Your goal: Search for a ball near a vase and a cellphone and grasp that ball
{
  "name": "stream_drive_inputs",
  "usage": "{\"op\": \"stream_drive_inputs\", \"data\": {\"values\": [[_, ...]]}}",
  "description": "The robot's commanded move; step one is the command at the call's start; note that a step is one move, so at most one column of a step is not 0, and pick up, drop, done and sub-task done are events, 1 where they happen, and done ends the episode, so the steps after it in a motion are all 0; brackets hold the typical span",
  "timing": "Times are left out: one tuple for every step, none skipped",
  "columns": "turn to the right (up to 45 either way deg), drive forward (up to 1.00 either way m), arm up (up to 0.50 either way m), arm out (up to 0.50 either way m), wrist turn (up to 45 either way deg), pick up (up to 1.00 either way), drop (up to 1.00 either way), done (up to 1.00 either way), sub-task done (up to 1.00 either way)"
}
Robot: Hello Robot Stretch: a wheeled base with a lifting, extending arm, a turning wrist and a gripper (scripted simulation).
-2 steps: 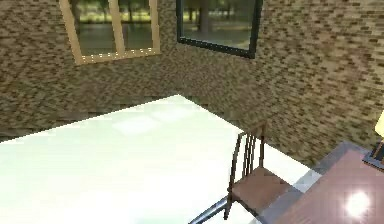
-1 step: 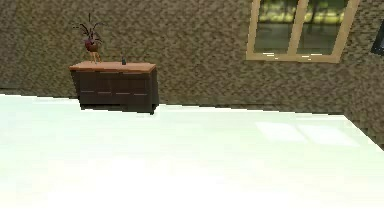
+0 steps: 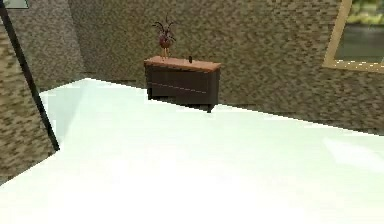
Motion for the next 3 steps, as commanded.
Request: {"op": "stream_drive_inputs", "data": {"values": [[0.0,0.35,0.0,0.0,0.0,0.0,0.0,0.0,0.0],[-45.0,0.0,0.0,0.0,0.0,0.0,0.0,0.0,0.0],[-24.0,0.0,0.0,0.0,0.0,0.0,0.0,0.0,0.0]]}}
